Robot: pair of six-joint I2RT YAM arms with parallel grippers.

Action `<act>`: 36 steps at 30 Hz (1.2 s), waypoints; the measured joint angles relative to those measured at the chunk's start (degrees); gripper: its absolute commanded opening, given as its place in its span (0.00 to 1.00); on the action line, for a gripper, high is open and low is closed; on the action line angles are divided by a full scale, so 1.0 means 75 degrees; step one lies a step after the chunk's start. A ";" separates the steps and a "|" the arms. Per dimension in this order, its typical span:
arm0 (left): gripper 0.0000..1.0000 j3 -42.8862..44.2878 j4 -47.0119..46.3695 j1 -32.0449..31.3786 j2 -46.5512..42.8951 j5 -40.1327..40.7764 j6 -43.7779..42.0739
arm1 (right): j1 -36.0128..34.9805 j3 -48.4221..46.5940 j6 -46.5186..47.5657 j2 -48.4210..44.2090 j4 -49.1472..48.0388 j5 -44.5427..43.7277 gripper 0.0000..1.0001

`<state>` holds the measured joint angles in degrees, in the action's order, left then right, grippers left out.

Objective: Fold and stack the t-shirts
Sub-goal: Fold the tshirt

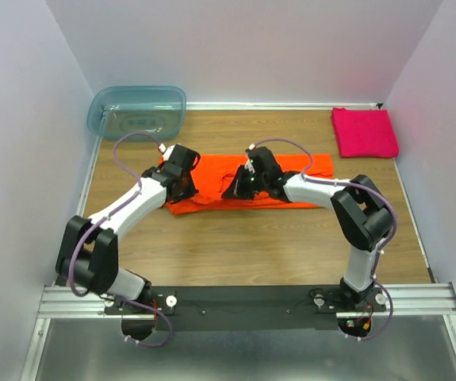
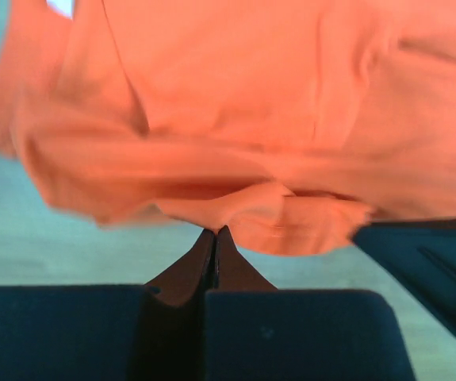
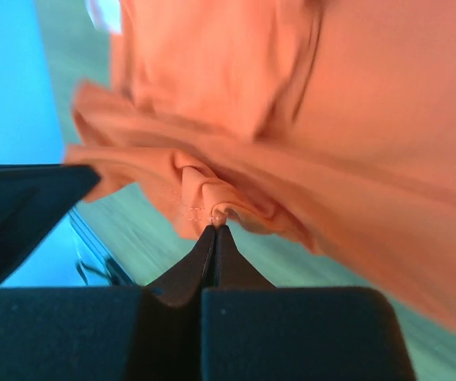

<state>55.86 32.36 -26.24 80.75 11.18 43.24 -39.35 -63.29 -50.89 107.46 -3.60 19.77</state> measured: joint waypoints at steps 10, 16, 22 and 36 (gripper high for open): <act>0.00 0.1856 -0.0344 0.0612 0.1839 0.0335 -0.1026 | 0.0968 -0.1352 0.0248 0.0632 0.0067 0.0000 0.01; 0.00 0.2818 -0.0697 0.0670 0.2547 0.0513 -0.1574 | 0.1093 -0.2098 0.0458 0.1346 0.0152 0.0058 0.01; 0.02 0.3115 -0.0883 0.0705 0.3200 0.0624 -0.1912 | 0.1116 -0.2358 0.0586 0.1818 0.0262 0.0064 0.11; 0.35 0.3550 -0.1096 0.0979 0.3657 0.0408 -0.2031 | 0.1440 -0.2576 0.0801 0.1903 0.0428 -0.0268 0.30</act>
<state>82.48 24.14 -18.90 108.18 14.24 28.01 -28.56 -82.61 -44.88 121.73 -0.38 17.76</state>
